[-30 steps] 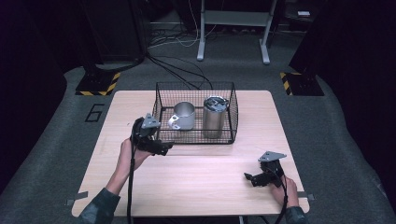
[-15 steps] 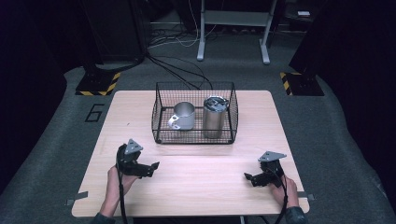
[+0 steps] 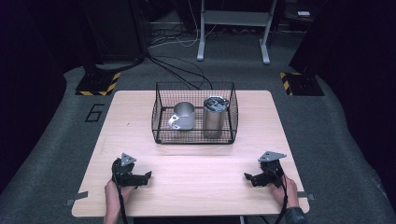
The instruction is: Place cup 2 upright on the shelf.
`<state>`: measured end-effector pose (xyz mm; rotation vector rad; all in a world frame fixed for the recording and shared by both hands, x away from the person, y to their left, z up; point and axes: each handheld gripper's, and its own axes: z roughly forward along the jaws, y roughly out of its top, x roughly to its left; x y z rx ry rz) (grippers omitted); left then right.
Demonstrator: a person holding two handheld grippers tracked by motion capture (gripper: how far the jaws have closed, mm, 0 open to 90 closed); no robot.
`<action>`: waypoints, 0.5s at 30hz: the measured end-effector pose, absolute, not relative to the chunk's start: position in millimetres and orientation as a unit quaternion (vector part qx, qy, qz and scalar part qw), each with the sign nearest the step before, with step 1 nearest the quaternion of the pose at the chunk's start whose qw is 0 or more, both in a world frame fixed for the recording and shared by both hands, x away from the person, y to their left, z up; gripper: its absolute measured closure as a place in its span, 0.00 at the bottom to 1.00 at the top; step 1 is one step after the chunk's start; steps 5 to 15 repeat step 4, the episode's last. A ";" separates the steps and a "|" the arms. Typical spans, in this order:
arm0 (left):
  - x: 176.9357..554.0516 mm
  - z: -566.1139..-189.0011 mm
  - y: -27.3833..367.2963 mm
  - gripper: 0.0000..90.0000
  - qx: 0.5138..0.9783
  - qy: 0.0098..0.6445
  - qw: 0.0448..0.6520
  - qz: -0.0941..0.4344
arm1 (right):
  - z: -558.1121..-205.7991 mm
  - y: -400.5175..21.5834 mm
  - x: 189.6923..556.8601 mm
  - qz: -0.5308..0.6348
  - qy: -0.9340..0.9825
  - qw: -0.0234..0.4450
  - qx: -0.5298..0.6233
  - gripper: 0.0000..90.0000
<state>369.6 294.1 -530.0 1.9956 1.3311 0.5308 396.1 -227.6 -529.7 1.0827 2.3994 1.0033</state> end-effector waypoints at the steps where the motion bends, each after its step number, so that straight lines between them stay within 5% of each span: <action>1: 369.6 -530.0 294.1 0.00 0.765 0.510 0.336 0.204 | -529.7 -227.6 396.1 0.351 0.841 0.162 0.379 0.00; 15: 371.1 -532.0 289.9 0.00 0.764 0.509 0.329 0.220 | -529.7 -227.5 396.1 0.352 0.840 0.161 0.380 0.00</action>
